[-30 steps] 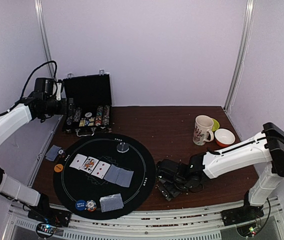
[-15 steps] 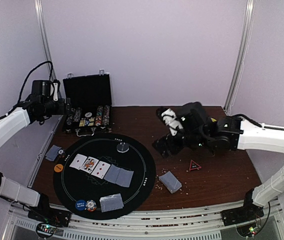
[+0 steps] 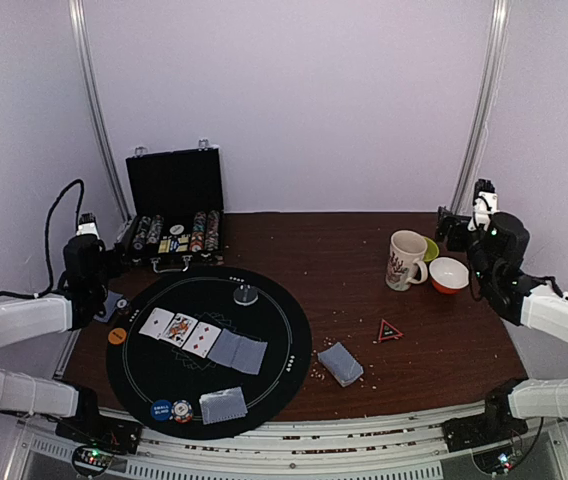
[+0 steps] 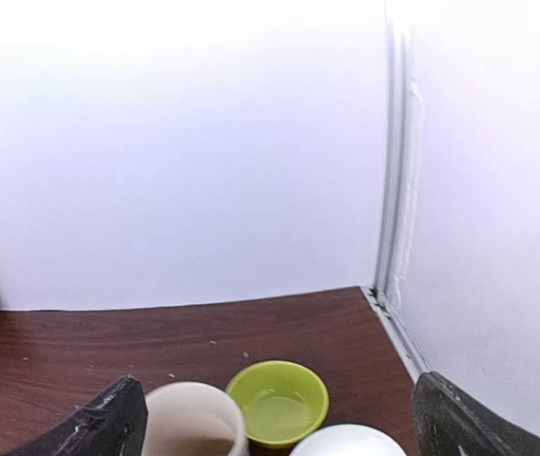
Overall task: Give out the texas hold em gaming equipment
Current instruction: Reset both arms
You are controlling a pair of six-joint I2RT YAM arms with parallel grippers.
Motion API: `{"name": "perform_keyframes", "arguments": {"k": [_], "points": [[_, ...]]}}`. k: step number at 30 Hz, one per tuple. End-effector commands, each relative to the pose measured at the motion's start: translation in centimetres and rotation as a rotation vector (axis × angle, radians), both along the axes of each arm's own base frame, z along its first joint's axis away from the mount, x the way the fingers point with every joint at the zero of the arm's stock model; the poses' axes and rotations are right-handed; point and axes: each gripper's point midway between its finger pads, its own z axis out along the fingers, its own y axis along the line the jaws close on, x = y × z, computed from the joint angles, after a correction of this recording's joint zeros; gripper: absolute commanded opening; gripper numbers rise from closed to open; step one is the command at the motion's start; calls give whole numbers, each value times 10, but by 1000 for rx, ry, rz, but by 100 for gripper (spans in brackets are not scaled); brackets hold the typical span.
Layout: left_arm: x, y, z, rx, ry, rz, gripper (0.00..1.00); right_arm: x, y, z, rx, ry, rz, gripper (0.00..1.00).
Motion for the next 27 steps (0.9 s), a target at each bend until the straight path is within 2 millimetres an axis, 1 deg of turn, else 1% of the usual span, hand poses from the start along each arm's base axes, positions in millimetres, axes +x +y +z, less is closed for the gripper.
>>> {"name": "perform_keyframes", "arguments": {"k": [1, 3, 5, 7, 8, 10, 12, 14, 15, 16, 17, 18, 19, 20, 21, 22, 23, 25, 26, 27], "points": [[-4, 18, 31, 59, -207, 105, 98, -13, -45, -34, 29, -69, -116, 100], [-6, 18, 19, 76, -204, 97, 98, -21, -59, -57, 51, -74, -157, 100], [-9, 13, 8, 92, -205, 54, 98, -30, -71, -81, 74, -76, -193, 100], [-11, 7, 0, 106, -215, 14, 98, -36, -77, -101, 89, -71, -205, 100], [-11, 1, -3, 103, -226, -26, 98, -36, -80, -115, 89, -50, -212, 100], [-9, -10, -7, 113, -240, -102, 98, -38, -81, -131, 88, -32, -206, 100], [-9, -13, -3, 124, -281, -116, 98, -37, -79, -130, 68, -58, -192, 100], [-6, -19, -7, 131, -274, -153, 98, -32, -77, -130, 51, -46, -166, 100], [-9, -23, -17, 139, -253, -183, 98, -29, -76, -129, 46, -55, -149, 100], [-9, -27, -21, 148, -249, -210, 98, -26, -74, -131, 44, -57, -131, 100], [-10, -31, -25, 154, -256, -235, 98, -24, -73, -135, 44, -51, -118, 100], [-12, -33, -32, 163, -255, -249, 98, -21, -71, -140, 41, -43, -100, 100], [-15, -33, -27, 180, -289, -245, 98, -19, -67, -145, 34, -36, -82, 100], [-15, -30, -28, 164, -278, -231, 98, -18, -64, -146, 19, -45, -62, 100], [-12, -29, -35, 148, -243, -222, 98, -16, -62, -146, 16, -55, -50, 100], [-8, -27, -35, 148, -243, -208, 98, -13, -63, -148, 19, -40, -55, 100], [-5, -25, -33, 157, -248, -194, 98, -6, -63, -154, 21, 4, -57, 100], [5, -24, -39, 139, -199, -185, 98, 7, -61, -165, 12, 78, -46, 100], [6, -24, -34, 147, -221, -188, 98, 12, -60, -163, 7, 72, -42, 100], [6, -25, -35, 146, -217, -189, 98, 11, -60, -162, 10, 68, -42, 100]]}}
